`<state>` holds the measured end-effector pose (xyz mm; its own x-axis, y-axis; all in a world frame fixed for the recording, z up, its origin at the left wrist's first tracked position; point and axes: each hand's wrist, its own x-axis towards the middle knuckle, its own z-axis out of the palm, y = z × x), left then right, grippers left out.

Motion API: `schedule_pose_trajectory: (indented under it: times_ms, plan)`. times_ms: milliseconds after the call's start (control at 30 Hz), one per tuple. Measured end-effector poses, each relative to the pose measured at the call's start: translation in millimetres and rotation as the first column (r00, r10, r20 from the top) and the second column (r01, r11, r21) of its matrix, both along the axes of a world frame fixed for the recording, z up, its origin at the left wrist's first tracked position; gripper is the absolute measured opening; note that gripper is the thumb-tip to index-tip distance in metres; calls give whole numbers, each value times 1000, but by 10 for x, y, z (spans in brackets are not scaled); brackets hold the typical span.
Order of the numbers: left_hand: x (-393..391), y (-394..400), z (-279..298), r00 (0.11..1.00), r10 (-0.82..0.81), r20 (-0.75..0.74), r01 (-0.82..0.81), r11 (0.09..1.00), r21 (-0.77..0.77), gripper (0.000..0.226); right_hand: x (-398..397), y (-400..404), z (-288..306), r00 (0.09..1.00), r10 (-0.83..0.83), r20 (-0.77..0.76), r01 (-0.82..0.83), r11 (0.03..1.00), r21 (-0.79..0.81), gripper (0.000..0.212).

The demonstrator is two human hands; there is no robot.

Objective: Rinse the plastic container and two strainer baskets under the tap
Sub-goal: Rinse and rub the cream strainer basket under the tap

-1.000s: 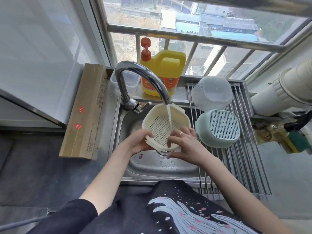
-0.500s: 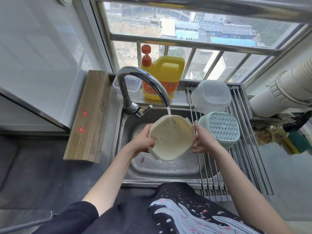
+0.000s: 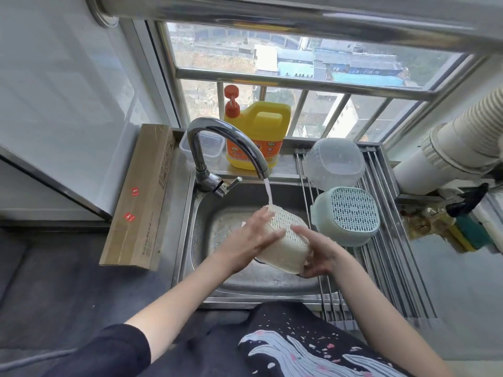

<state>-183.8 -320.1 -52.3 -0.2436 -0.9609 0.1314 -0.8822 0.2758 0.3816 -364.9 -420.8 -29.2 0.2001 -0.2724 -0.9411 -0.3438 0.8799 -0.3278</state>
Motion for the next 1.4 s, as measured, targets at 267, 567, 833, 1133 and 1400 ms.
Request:
schedule_pose_trajectory:
  times_ms: [267, 567, 833, 1133, 1400]
  plan:
    - [475, -434, 286, 45, 890, -455, -305, 446, 842, 59, 100, 253, -225, 969, -236, 67, 243, 960, -141, 52]
    - [793, -1049, 633, -799, 587, -127, 169, 422, 891, 23, 122, 359, -184, 996, -43, 80, 69, 931, -359, 52]
    - [1119, -1215, 592, -840, 528, 128, 304, 263, 916, 30, -20, 366, -270, 999, 41, -14, -43, 860, -509, 111]
    - [1160, -1179, 586, -898, 413, 154, 333, 408, 850, 24, 31, 439, -219, 966, 160, -201, -256, 654, -712, 111]
    - [1081, -915, 568, -687, 710, -152, 337, 497, 800, 37, -13, 457, -48, 914, 221, -340, -399, 342, -851, 113]
